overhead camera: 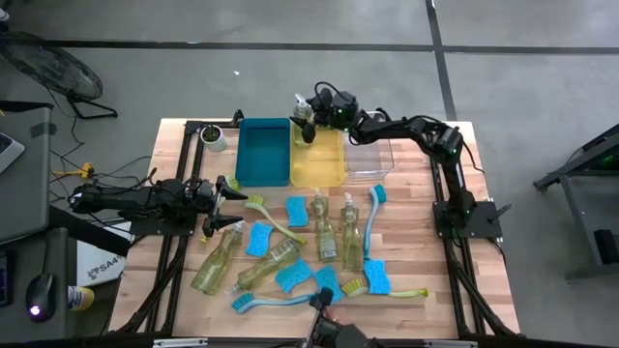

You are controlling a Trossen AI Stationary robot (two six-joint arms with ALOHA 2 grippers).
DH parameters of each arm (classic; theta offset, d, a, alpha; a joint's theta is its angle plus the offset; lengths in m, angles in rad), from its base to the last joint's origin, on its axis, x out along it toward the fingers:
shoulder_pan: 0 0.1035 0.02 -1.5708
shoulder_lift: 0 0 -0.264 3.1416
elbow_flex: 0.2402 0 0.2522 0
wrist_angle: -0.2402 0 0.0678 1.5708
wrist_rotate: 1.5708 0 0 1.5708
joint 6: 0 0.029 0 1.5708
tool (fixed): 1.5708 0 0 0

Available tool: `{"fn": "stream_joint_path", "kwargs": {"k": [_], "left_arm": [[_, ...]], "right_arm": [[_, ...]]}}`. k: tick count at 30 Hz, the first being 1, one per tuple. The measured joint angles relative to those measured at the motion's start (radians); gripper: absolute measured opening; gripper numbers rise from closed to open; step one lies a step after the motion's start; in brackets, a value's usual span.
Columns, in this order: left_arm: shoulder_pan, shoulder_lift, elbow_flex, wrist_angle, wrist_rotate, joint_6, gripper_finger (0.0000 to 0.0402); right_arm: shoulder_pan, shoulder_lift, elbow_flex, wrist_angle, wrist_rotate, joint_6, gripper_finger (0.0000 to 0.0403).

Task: Pick & Place Kitchen Sink Supplies
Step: Put the dishwashing liquid into the yellow bin

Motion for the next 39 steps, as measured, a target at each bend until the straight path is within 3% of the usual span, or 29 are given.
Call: {"fn": "stream_joint_path", "kwargs": {"k": [18,25,39], "left_arm": [[0.0,0.0,0.0,0.0,0.0,0.0,0.034],[0.0,0.0,0.0,0.0,0.0,0.0,0.034],[0.0,0.0,0.0,0.0,0.0,0.0,0.034]], "right_arm": [[0.051,-0.002,-0.001,-0.087,0.136,-0.068,0.0315],[0.064,-0.047,-0.002,-0.179,0.274,-0.1,0.0315],[0.094,-0.194,-0.002,-0.447,0.28,-0.091,0.0315]]}}
